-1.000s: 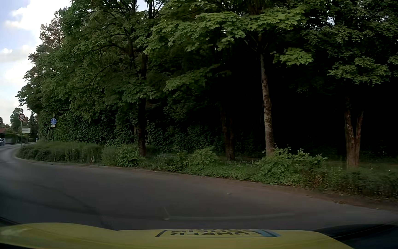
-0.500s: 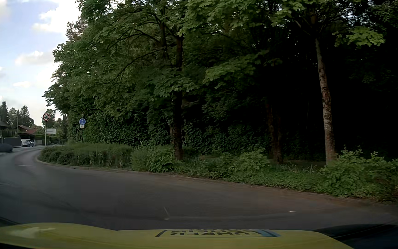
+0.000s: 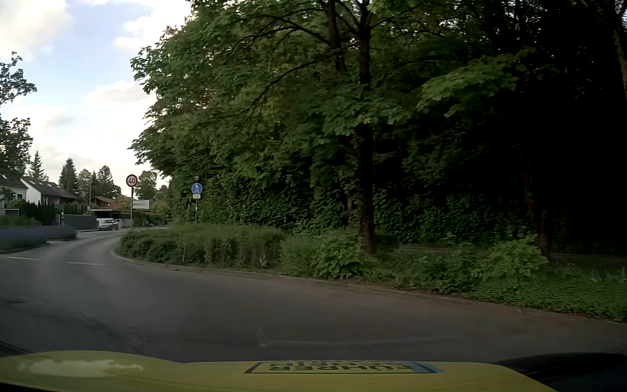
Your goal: Follow the waypoints while adhering to traffic rules and regulations
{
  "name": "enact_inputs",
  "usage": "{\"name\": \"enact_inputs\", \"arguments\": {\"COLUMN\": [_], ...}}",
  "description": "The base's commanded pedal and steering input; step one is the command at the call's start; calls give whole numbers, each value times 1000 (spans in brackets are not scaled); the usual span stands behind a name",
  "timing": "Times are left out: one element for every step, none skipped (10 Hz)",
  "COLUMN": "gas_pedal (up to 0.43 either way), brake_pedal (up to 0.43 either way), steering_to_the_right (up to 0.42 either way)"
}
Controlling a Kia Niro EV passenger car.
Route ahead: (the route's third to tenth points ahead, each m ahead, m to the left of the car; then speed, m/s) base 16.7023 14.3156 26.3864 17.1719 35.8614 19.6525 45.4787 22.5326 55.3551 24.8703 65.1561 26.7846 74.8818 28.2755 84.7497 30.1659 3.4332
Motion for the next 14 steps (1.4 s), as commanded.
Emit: {"name": "enact_inputs", "arguments": {"gas_pedal": [8,20,20,8,8,8,8,8,8,8,20,59,79,98], "brake_pedal": [0,0,0,0,0,0,0,0,0,0,0,0,0,0], "steering_to_the_right": [-498,-498,-498,-498,-501,-507,-517,-524,-525,-524,-522,-511,-491,-458]}}
